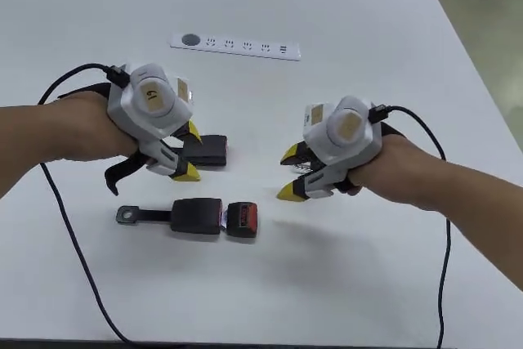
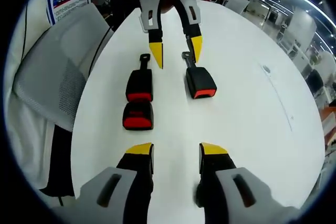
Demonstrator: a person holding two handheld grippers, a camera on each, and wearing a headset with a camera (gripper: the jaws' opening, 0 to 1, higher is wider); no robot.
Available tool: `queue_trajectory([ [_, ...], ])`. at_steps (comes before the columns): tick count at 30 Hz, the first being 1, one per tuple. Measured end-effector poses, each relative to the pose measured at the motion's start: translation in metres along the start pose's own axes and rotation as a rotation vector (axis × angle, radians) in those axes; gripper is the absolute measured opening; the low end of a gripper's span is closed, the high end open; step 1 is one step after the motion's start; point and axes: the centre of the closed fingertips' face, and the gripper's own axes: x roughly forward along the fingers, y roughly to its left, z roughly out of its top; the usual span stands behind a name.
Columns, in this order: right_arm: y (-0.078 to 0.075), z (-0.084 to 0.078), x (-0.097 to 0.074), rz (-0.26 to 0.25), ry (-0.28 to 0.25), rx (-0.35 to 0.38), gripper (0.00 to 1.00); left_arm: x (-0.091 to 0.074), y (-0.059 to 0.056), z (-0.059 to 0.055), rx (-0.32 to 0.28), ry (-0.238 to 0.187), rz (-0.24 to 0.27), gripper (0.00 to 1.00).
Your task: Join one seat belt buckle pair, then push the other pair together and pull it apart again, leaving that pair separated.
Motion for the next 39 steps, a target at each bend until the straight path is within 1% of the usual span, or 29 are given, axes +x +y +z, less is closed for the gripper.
queue_trajectory([
  [1, -0.002, -0.003, -0.002, -0.003, 0.003, 0.000, 0.32, 0.001, 0.003, -0.001, 0.000, -0.001, 0.002, 0.38],
  [3, -0.010, -0.013, -0.005, -0.012, 0.015, 0.003, 0.32, 0.003, 0.010, -0.004, -0.014, -0.007, 0.005, 0.39],
  [4, -0.013, -0.017, -0.006, -0.015, 0.020, 0.006, 0.32, 0.005, 0.015, -0.007, -0.030, -0.004, 0.005, 0.39],
  [6, -0.021, -0.027, -0.009, -0.022, 0.029, 0.013, 0.32, 0.006, 0.021, -0.011, -0.059, 0.016, 0.012, 0.39],
  [9, -0.031, -0.041, -0.013, -0.034, 0.047, 0.021, 0.33, 0.010, 0.032, -0.017, -0.063, 0.025, 0.021, 0.39],
  [11, -0.033, -0.046, -0.015, -0.034, 0.058, 0.027, 0.33, 0.013, 0.040, -0.019, -0.068, 0.026, 0.026, 0.40],
  [12, -0.038, -0.053, -0.016, -0.035, 0.066, 0.025, 0.33, 0.015, 0.044, -0.020, -0.067, 0.026, 0.026, 0.40],
  [14, -0.043, -0.061, -0.018, -0.038, 0.077, 0.028, 0.34, 0.020, 0.047, -0.023, -0.055, 0.034, 0.011, 0.41],
  [17, -0.049, -0.072, -0.019, -0.051, 0.090, 0.037, 0.35, 0.028, 0.047, -0.029, 0.002, 0.082, -0.019, 0.41],
  [19, -0.053, -0.079, -0.019, -0.054, 0.096, 0.044, 0.35, 0.034, 0.046, -0.030, 0.002, 0.094, -0.036, 0.42],
  [21, -0.057, -0.085, -0.017, -0.052, 0.101, 0.048, 0.35, 0.036, 0.046, -0.029, 0.012, 0.096, -0.045, 0.41],
  [22, -0.056, -0.087, -0.016, -0.050, 0.108, 0.045, 0.35, 0.036, 0.046, -0.027, 0.015, 0.099, -0.048, 0.41],
  [25, -0.055, -0.091, -0.012, -0.035, 0.119, 0.042, 0.35, 0.040, 0.048, -0.027, 0.017, 0.099, -0.056, 0.41],
  [26, -0.055, -0.092, -0.010, -0.031, 0.121, 0.045, 0.35, 0.042, 0.050, -0.029, 0.017, 0.100, -0.059, 0.40],
  [27, -0.054, -0.093, -0.009, -0.025, 0.123, 0.046, 0.35, 0.043, 0.047, -0.028, 0.033, 0.097, -0.073, 0.40],
  [29, -0.057, -0.097, -0.005, -0.018, 0.129, 0.047, 0.34, 0.044, 0.044, -0.027, 0.049, 0.102, -0.090, 0.38],
  [35, -0.052, -0.095, -0.004, 0.006, 0.124, 0.039, 0.33, 0.049, 0.042, -0.031, 0.049, 0.110, -0.109, 0.34],
  [36, -0.052, -0.095, -0.004, 0.009, 0.123, 0.034, 0.33, 0.049, 0.043, -0.031, 0.051, 0.104, -0.111, 0.34],
  [39, -0.052, -0.095, -0.004, 0.022, 0.121, 0.023, 0.33, 0.046, 0.042, -0.030, 0.047, 0.103, -0.120, 0.34],
])
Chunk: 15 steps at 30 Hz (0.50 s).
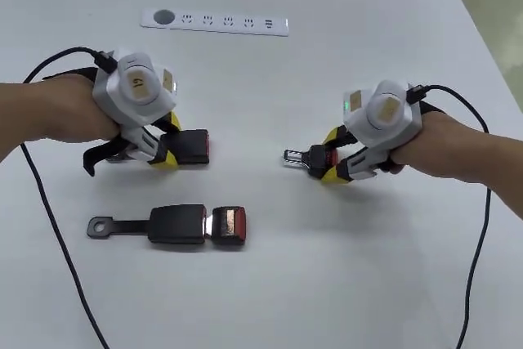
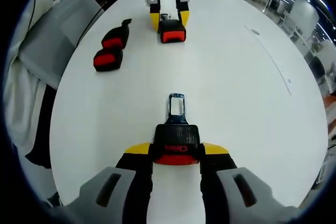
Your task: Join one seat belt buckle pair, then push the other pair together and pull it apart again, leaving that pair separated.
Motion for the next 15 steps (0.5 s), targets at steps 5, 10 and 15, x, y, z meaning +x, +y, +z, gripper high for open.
queue_trajectory([
  [5, -0.0005, -0.0001, 0.0002, 0.020, -0.006, -0.004, 0.33, 0.0014, -0.0016, -0.0001, -0.001, -0.003, -0.012, 0.34],
  [10, -0.0003, -0.0005, 0.0012, 0.024, -0.006, -0.008, 0.33, 0.0009, -0.0047, 0.0013, 0.005, 0.002, -0.012, 0.33],
  [15, 0.0018, 0.0046, 0.0031, 0.024, -0.013, -0.010, 0.33, 0.0001, -0.0075, 0.0035, 0.009, 0.008, -0.014, 0.33],
])
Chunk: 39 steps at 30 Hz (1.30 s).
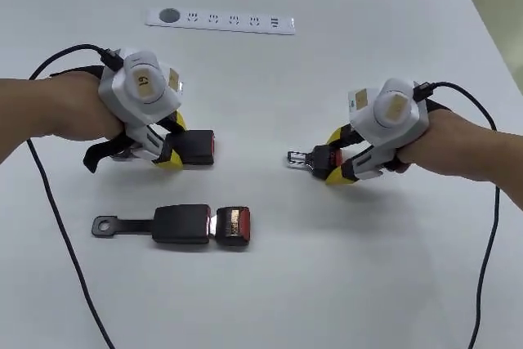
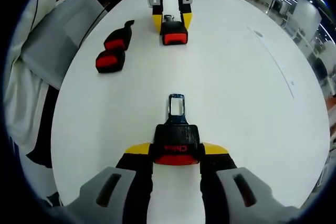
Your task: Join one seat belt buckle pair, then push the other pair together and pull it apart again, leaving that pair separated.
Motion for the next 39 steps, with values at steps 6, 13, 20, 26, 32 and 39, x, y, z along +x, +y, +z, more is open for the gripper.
queue_trajectory([
  [6, 0.000, 0.014, 0.007, 0.006, -0.012, -0.017, 0.33, -0.001, -0.003, 0.003, 0.005, 0.008, -0.002, 0.33],
  [13, -0.001, 0.035, 0.018, 0.014, -0.034, -0.032, 0.33, 0.000, 0.000, -0.001, 0.000, 0.010, 0.001, 0.33],
  [20, -0.001, 0.058, 0.030, 0.017, -0.061, -0.042, 0.33, 0.003, 0.004, -0.005, 0.004, 0.015, -0.005, 0.33],
  [26, -0.004, 0.081, 0.040, 0.021, -0.085, -0.052, 0.33, 0.003, 0.003, -0.004, 0.011, 0.021, -0.010, 0.33],
  [32, -0.006, 0.096, 0.049, 0.033, -0.085, -0.088, 0.33, 0.004, 0.004, -0.005, 0.009, 0.022, -0.010, 0.33],
  [39, -0.005, 0.102, 0.053, 0.038, -0.074, -0.114, 0.33, 0.004, 0.003, -0.005, 0.012, 0.026, -0.010, 0.33],
])
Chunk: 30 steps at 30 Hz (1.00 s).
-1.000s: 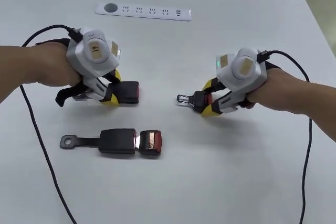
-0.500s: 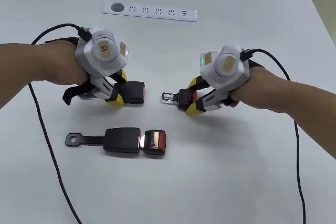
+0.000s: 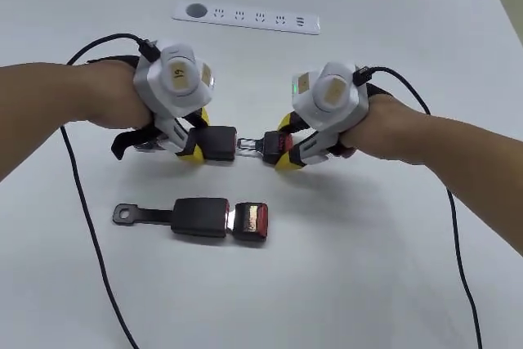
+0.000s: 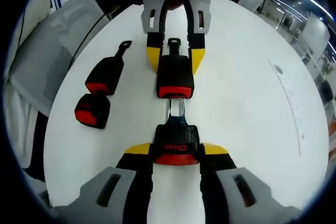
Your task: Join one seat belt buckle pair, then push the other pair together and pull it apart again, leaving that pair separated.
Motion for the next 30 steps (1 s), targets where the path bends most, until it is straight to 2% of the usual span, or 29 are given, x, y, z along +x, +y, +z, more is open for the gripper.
queue_trajectory([
  [8, 0.000, 0.004, 0.002, 0.008, 0.023, -0.034, 0.33, 0.000, -0.001, 0.001, -0.002, 0.008, -0.003, 0.33],
  [10, 0.000, 0.006, 0.002, 0.015, 0.006, -0.026, 0.33, 0.000, 0.000, 0.001, 0.004, 0.008, -0.003, 0.33],
  [15, 0.002, 0.013, 0.008, 0.007, 0.002, -0.040, 0.32, 0.000, -0.002, 0.001, -0.001, -0.003, 0.000, 0.33],
  [30, 0.001, 0.016, 0.010, 0.011, -0.006, -0.022, 0.30, 0.000, -0.005, 0.003, 0.009, 0.000, -0.018, 0.32],
])
